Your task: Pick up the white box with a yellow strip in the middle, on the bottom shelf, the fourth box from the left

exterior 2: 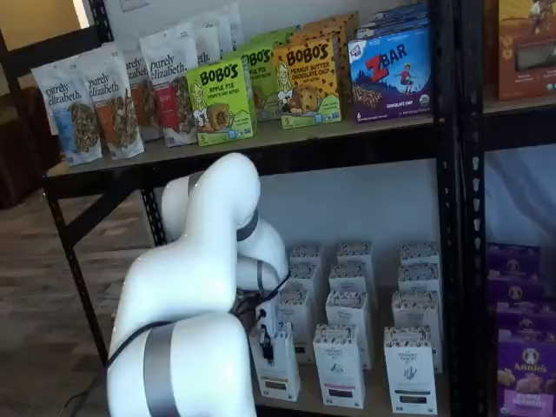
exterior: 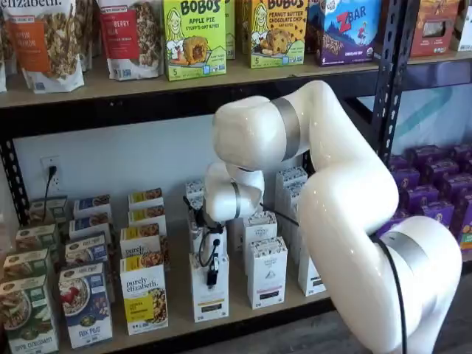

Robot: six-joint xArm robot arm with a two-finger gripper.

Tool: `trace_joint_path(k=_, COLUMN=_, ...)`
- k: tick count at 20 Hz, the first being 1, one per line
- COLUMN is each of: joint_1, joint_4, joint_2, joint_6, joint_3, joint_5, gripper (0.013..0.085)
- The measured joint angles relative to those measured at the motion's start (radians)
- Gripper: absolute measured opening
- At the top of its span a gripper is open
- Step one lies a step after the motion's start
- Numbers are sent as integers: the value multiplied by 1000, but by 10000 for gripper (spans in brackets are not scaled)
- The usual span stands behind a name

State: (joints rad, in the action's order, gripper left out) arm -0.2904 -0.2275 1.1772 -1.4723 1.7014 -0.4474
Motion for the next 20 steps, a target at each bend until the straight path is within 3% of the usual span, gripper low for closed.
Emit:
trace_joint_path(k=7, joint_1=-3, joint_4=-4, joint_2=4, joint_6=0, joint_3=8, joint_5=-11, gripper=690)
trace_joint_path(k=13, joint_1=1, joint_4=-23, joint_2=-7, joint_6=-20, joint_3=-1, joint_5=-20, gripper=530)
trace_joint_path(k=20, joint_1=4, joint_4=-6, joint_2=-22, joint_6=-9, joint_3=-21, joint_5=-12, gripper=530)
